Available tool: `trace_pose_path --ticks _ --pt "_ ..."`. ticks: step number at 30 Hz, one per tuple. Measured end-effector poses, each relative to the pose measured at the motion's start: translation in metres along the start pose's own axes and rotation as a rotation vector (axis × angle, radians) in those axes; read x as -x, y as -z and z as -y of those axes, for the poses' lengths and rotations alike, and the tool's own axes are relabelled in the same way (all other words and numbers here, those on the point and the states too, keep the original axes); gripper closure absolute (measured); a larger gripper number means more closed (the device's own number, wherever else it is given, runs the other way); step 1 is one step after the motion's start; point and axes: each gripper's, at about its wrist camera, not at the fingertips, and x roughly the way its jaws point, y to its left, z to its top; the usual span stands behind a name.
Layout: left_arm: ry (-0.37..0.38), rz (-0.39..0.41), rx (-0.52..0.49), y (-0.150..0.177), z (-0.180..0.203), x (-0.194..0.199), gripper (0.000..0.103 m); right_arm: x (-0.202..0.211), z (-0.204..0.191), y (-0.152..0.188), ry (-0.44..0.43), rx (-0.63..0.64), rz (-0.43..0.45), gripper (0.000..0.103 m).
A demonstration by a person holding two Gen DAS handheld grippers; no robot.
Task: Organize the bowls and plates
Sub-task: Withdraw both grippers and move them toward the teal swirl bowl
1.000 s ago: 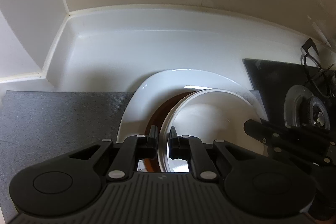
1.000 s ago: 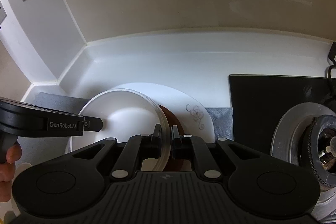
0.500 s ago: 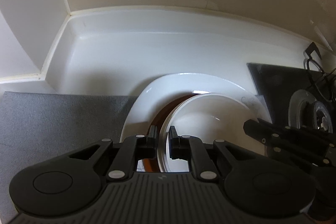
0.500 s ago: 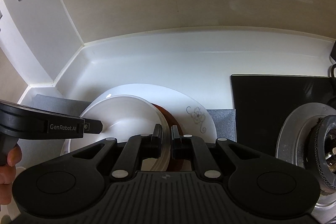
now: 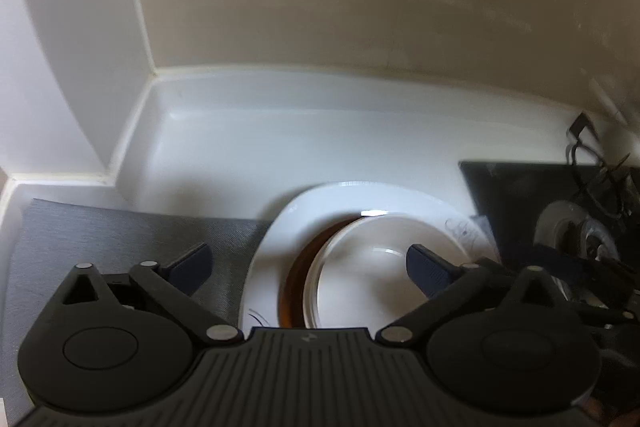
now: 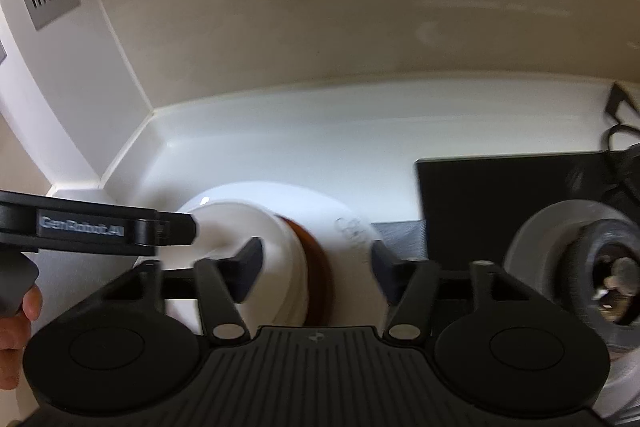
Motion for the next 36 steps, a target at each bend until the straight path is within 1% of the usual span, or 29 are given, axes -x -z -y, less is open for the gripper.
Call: trace_pose_path --ticks 3,9,13,18,21,23,28,30,33,36 --pt "0.029 0.024 -0.003 0.003 -0.001 0.018 0.000 0.021 0.002 0.003 0.022 0.002 0.044 0.028" --pt "0.051 0.060 -0.036 0.019 0.004 0.057 0.000 0.070 -0.008 0.016 0.025 -0.002 0.118 0.019" --pt "0.056 0.086 -0.067 0.032 0.008 0.083 0.000 0.097 -0.022 0.032 0.024 -0.006 0.141 0.018" --pt "0.072 0.138 -0.117 0.057 0.013 0.121 0.000 0.125 -0.036 0.055 0.030 -0.031 0.156 0.017" --pt "0.085 0.164 -0.132 0.072 0.012 0.142 0.000 0.143 -0.045 0.071 0.032 -0.025 0.164 0.013" --pt "0.094 0.174 -0.131 0.084 0.008 0.156 0.000 0.155 -0.052 0.082 0.036 -0.020 0.166 0.013" --pt "0.145 0.190 -0.148 0.130 -0.010 0.197 0.000 0.182 -0.070 0.112 0.025 -0.011 0.147 0.013" --pt "0.140 0.191 -0.161 0.152 -0.018 0.211 0.000 0.190 -0.078 0.126 0.019 -0.011 0.125 0.013" --pt "0.103 0.183 -0.153 0.182 -0.030 0.228 0.000 0.205 -0.087 0.144 0.017 -0.004 0.106 0.013" --pt "0.039 0.178 -0.124 0.204 -0.039 0.238 0.000 0.220 -0.098 0.157 0.039 0.049 0.133 0.013"
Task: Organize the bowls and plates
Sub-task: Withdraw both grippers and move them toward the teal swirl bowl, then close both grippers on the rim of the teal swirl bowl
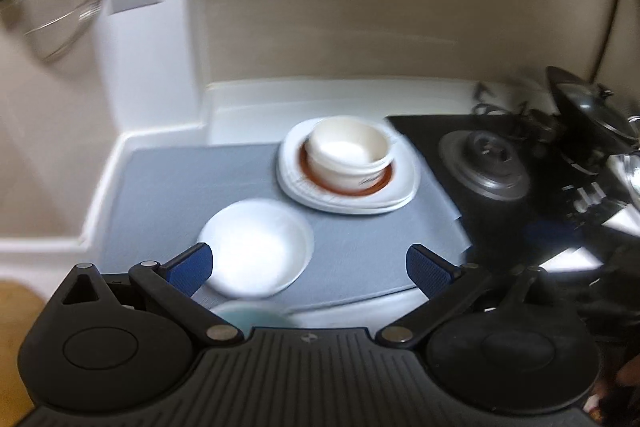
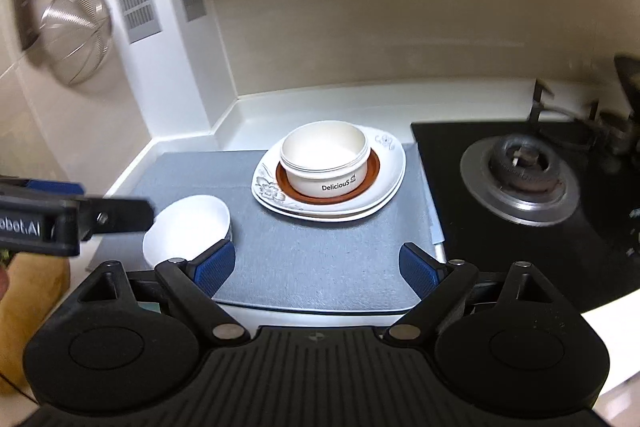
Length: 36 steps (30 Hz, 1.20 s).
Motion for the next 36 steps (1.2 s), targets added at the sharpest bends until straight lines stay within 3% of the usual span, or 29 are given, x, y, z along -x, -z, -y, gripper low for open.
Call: trace_pose_path --ticks 5,9,24,36 --pt "-0.081 0.040 0.016 0.013 -0.011 0.021 0.000 0.027 -0.019 0.005 0.024 0.116 0.100 0.011" --pt "-0.119 0.051 0.018 0.023 -0.023 0.035 0.000 0.040 -0.029 0.009 -0.001 0.185 0.130 0.008" --pt "-0.158 -0.088 0.102 0.068 -0.054 0.039 0.000 0.050 -0.050 0.018 -0.041 0.287 0.101 0.008" --pt "-0.171 -0.070 0.097 0.062 -0.054 0.037 0.000 0.044 -0.055 0.013 -0.058 0.306 0.093 0.008"
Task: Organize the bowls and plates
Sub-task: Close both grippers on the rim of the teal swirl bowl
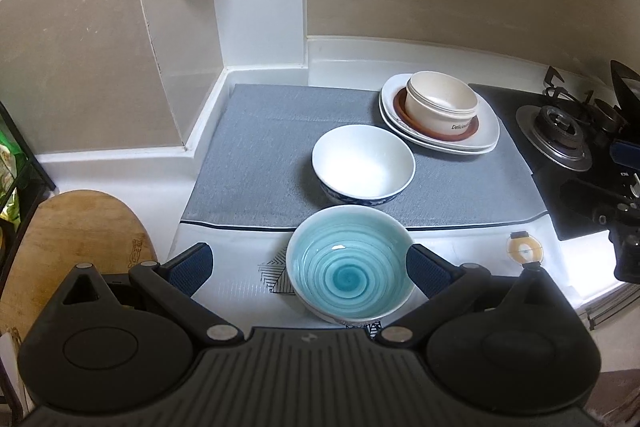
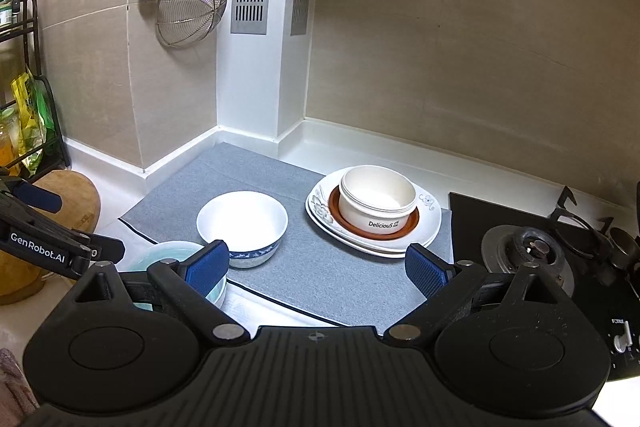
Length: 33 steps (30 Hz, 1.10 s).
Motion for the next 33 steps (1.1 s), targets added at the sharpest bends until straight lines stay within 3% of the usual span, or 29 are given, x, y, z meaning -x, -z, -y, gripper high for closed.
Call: trace_pose_path --ticks 11,23,33 --pt "-0.010 -0.056 0.053 -0.001 -0.009 -0.027 0.000 -0.031 -0.001 -0.004 -0.054 -0.006 -0.082 0.008" --pt "-0.012 -0.235 0.170 0.006 -0.033 -0.094 0.000 -0.112 -0.023 0.001 -0.214 -0.006 -0.289 0.008" --pt "-0.009 -0.351 0.173 0.009 -0.037 -0.136 0.000 -0.168 -0.042 0.015 -0.243 -0.001 -0.448 0.012"
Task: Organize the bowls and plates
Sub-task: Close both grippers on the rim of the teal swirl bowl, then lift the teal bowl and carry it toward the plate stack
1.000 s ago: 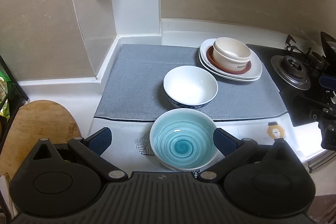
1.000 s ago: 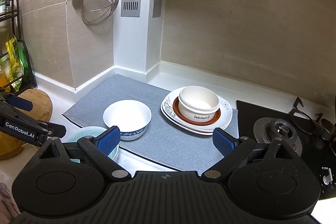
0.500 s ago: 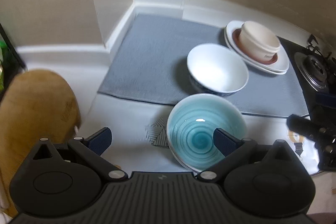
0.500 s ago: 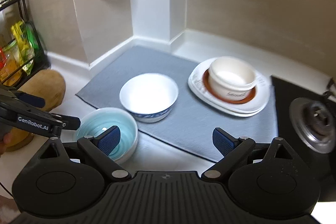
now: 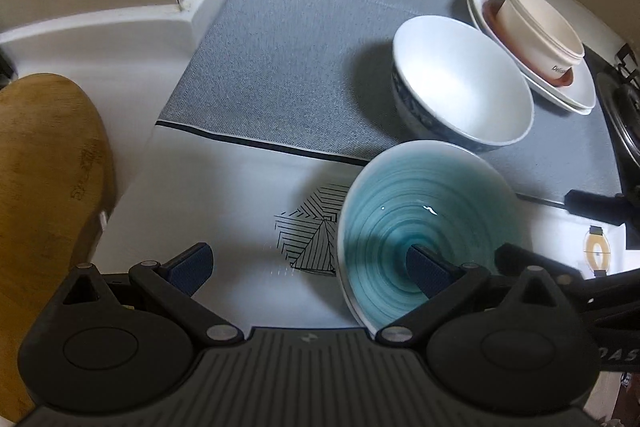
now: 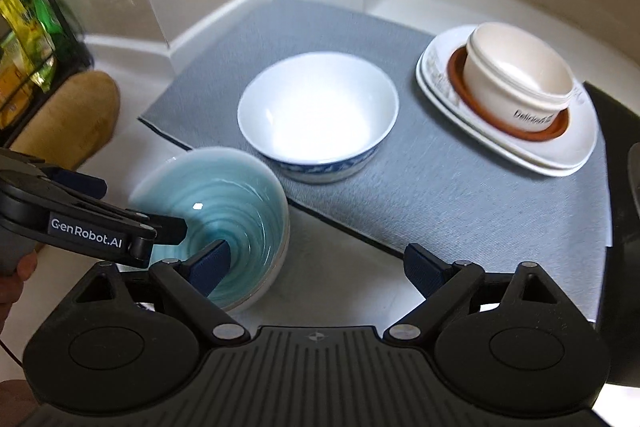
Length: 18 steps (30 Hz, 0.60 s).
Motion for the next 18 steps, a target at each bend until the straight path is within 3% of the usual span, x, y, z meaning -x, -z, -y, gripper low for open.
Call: trace_pose_path --ticks 2,3,8,12,18 --pt "0.010 -0.002 0.000 -0.001 0.001 0.000 0.003 -0.006 -0.002 -0.001 -0.018 0.009 -0.019 0.022" --pt "0.018 -0.007 0.001 -0.001 0.001 -0.001 0.007 -0.009 -0.003 -0.001 -0.026 0.014 -0.028 0.031" --pt "0.050 -0.021 -0.034 -0.002 0.005 -0.005 0.028 -0.018 -0.004 -0.003 -0.052 0.022 -0.059 0.056" --pt "0.101 -0.011 -0.112 0.001 0.014 -0.003 0.078 -0.020 -0.005 -0.004 -0.106 0.025 -0.069 0.087" --pt "0.116 -0.008 -0.105 0.003 0.010 0.003 0.084 -0.019 -0.010 -0.005 -0.080 0.067 -0.072 0.088"
